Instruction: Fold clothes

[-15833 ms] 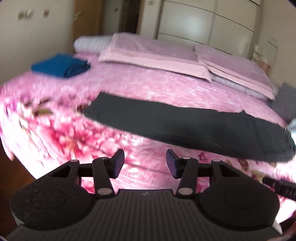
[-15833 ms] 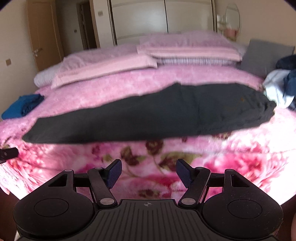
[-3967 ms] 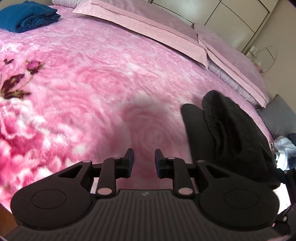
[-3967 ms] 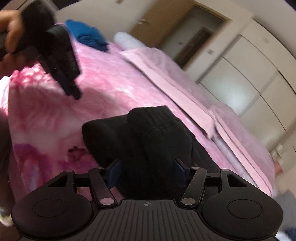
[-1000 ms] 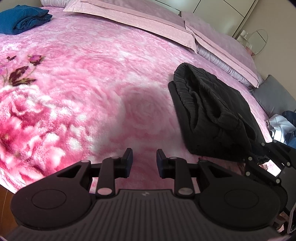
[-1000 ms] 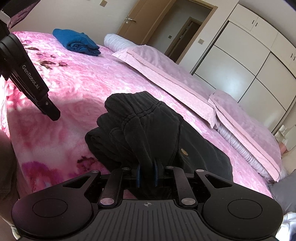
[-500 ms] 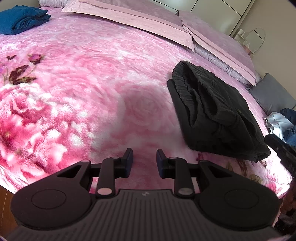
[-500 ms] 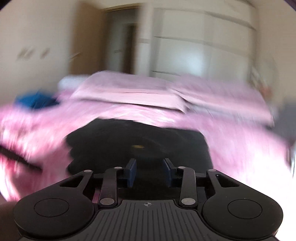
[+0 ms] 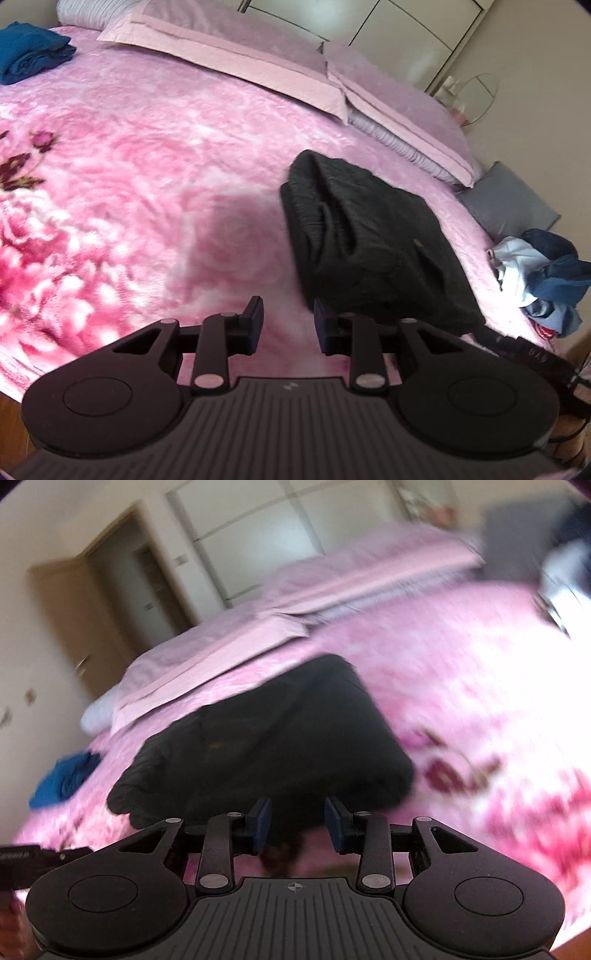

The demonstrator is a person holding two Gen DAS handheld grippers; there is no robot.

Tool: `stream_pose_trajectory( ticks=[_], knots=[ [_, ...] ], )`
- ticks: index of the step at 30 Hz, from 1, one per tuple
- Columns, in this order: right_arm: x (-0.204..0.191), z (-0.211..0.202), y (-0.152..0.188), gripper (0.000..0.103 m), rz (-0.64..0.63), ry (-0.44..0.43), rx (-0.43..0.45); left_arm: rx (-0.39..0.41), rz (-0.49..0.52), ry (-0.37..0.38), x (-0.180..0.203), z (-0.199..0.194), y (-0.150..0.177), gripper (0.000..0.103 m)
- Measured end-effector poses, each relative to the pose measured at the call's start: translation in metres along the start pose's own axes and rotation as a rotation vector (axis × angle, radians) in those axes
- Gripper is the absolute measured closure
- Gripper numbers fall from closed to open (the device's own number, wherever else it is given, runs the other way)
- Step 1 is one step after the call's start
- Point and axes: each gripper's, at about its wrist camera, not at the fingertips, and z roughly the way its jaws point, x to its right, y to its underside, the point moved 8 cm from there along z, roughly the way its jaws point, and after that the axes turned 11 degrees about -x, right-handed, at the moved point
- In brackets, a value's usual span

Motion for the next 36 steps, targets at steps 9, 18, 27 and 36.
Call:
stream_pose_trajectory(
  ticks=[9,18,27,36],
  knots=[
    [0.056,-0.029,-0.012,0.067,0.386,-0.175,0.001,0.022,-0.025,0.083,0.019,-0.005,-0.003,0.072],
    [0.100,-0.025,-0.029,0.067,0.722,-0.333,0.060,0.048,-0.183,0.243,0.025,0.015,-0.027,0.067],
    [0.100,-0.013,-0.033,0.092,0.703,-0.367,0.061,0.070,-0.189,0.224,0.018,0.045,-0.038,0.089],
    [0.076,-0.001,-0.022,0.096,0.341,-0.117,0.051,0.118,0.054,-0.272,-0.014,0.064,-0.027,0.103]
  ],
)
